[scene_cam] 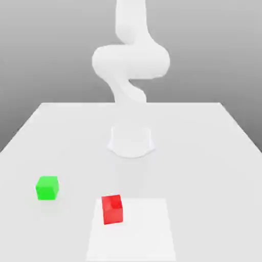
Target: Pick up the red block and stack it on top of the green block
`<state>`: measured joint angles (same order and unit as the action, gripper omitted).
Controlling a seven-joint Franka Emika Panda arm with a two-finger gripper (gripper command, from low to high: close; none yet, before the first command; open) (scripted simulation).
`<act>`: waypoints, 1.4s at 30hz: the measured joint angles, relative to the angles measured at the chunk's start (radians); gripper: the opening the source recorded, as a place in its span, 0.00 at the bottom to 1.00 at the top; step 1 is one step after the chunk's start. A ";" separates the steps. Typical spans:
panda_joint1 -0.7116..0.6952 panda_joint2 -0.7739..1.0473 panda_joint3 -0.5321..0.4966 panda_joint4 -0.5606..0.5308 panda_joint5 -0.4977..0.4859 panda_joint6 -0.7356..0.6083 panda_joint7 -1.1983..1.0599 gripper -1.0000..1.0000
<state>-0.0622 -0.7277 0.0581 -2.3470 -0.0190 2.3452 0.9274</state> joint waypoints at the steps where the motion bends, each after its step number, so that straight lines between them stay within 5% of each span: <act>1: -0.025 0.032 0.023 -0.020 -0.009 0.020 0.056 0.50; 16: -0.307 0.486 0.214 -0.300 -0.105 0.288 0.804 0.50; 24: -0.345 0.690 0.219 -0.450 0.004 0.435 1.083 0.50; 32: -0.344 0.824 0.195 -0.439 -0.068 0.547 1.181 0.50; 39: -0.258 0.960 0.077 -0.425 -0.198 0.657 1.273 0.50; 40: -0.249 0.971 0.066 -0.425 -0.206 0.666 1.279 0.00; 42: -0.249 0.971 0.066 -0.425 -0.206 0.666 1.279 0.00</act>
<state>-0.3112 0.2429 0.1237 -2.7716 -0.2254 3.0114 2.2063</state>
